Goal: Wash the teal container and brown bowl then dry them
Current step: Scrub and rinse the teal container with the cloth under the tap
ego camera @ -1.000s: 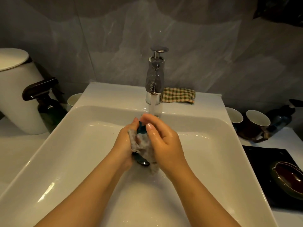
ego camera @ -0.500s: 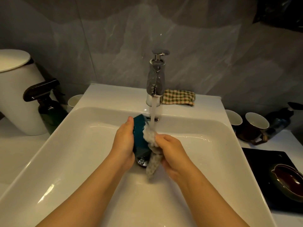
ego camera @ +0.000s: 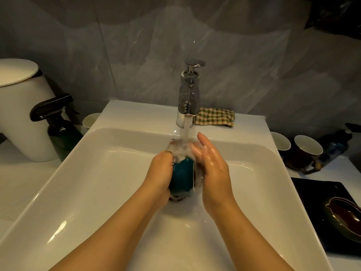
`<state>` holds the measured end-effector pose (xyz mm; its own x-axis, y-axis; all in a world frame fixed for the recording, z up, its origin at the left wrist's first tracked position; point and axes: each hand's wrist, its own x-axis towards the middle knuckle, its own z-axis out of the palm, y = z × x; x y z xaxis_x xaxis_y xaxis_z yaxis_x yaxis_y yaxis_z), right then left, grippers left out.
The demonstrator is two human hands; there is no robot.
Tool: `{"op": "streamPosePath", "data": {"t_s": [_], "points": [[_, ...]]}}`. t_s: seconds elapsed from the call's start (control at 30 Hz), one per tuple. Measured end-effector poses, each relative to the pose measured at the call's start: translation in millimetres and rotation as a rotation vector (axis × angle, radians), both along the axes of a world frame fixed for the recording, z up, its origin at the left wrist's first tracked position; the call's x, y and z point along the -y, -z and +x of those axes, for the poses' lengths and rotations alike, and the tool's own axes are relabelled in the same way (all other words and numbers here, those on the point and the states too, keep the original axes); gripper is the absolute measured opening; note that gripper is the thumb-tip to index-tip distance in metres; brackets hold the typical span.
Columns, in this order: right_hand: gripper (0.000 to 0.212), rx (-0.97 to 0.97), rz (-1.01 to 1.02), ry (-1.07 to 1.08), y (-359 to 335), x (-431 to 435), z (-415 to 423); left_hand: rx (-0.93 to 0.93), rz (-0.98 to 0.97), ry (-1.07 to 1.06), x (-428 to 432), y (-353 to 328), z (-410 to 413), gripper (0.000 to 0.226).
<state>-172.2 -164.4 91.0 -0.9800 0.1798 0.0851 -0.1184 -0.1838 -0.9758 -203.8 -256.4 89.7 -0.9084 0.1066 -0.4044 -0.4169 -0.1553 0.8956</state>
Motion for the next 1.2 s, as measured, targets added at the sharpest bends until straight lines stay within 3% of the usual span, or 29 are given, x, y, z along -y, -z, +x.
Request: {"op": "streamPosePath", "data": {"t_s": [0.2,0.33,0.43,0.5,0.6,0.67,0.73,0.83,0.9,1.0,1.2], "points": [[0.058,-0.075,0.187,0.130,10.2,4.6,-6.7,-0.096,-0.104,0.069,6.8,-3.0,1.5,0.025],[0.029,0.073,0.259,0.067,17.3,3.7,-12.9,-0.109,-0.098,0.114,-1.3,-0.6,6.0,0.021],[0.042,-0.123,0.522,0.034,21.3,11.2,0.3,-0.096,-0.043,0.069,-1.9,0.3,3.5,0.026],[0.041,-0.177,0.555,0.022,14.9,11.9,0.2,-0.090,-0.019,0.107,2.4,-1.0,2.5,0.021],[0.032,0.001,0.368,0.023,14.4,5.2,-10.8,-0.152,-0.065,0.206,12.2,-2.3,1.1,0.025],[0.020,0.232,0.082,0.015,14.0,-1.4,-15.3,-0.152,-0.025,0.187,15.8,-1.4,0.3,0.030],[0.030,0.371,-0.208,0.027,15.2,-7.0,-13.5,-0.081,0.113,0.106,15.6,-2.5,-0.7,0.033],[0.038,0.325,-0.373,0.107,22.4,-2.5,-8.8,0.050,0.383,-0.050,8.8,-4.0,-4.6,0.037],[0.043,0.235,-0.374,0.088,21.9,8.6,-6.3,0.091,0.439,-0.164,6.5,-3.2,-6.5,0.037],[0.061,0.111,-0.217,-0.010,24.6,22.5,1.8,0.089,0.468,-0.296,6.4,-2.8,-8.7,0.037],[0.050,-0.012,0.494,-0.018,34.1,37.2,2.7,0.093,0.401,-0.387,9.6,3.8,-6.8,0.037]]}}
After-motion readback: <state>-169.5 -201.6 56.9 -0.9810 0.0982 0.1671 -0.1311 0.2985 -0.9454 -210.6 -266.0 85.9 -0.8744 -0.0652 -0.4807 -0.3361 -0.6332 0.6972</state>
